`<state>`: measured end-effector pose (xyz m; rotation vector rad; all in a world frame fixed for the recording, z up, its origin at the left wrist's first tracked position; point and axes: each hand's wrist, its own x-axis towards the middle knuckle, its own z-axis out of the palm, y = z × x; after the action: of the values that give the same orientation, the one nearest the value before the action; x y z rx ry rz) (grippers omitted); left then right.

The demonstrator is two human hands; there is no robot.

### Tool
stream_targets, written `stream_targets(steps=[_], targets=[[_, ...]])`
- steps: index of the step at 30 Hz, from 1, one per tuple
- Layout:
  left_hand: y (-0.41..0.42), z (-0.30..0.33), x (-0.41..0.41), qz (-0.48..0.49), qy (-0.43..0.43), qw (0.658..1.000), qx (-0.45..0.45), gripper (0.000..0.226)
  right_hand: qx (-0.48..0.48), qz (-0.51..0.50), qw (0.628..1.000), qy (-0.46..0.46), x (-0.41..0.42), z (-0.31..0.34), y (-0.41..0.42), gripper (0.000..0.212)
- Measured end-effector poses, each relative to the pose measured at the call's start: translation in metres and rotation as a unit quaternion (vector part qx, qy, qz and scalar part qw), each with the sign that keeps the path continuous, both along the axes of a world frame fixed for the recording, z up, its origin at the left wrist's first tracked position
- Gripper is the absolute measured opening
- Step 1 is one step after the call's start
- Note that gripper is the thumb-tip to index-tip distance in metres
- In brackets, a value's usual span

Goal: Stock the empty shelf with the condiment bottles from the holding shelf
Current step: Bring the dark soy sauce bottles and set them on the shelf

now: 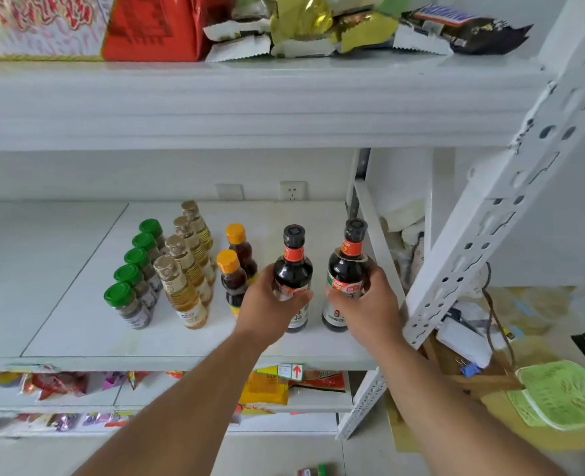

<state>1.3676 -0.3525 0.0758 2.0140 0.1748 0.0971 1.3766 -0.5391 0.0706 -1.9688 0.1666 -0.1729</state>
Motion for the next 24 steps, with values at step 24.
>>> stream_targets(steps=[24], targets=[[0.011,-0.027,0.005,-0.049,0.034,0.998,-0.007,0.078,-0.018,0.062,0.995,0.071,0.01,-0.015,-0.007,0.075]])
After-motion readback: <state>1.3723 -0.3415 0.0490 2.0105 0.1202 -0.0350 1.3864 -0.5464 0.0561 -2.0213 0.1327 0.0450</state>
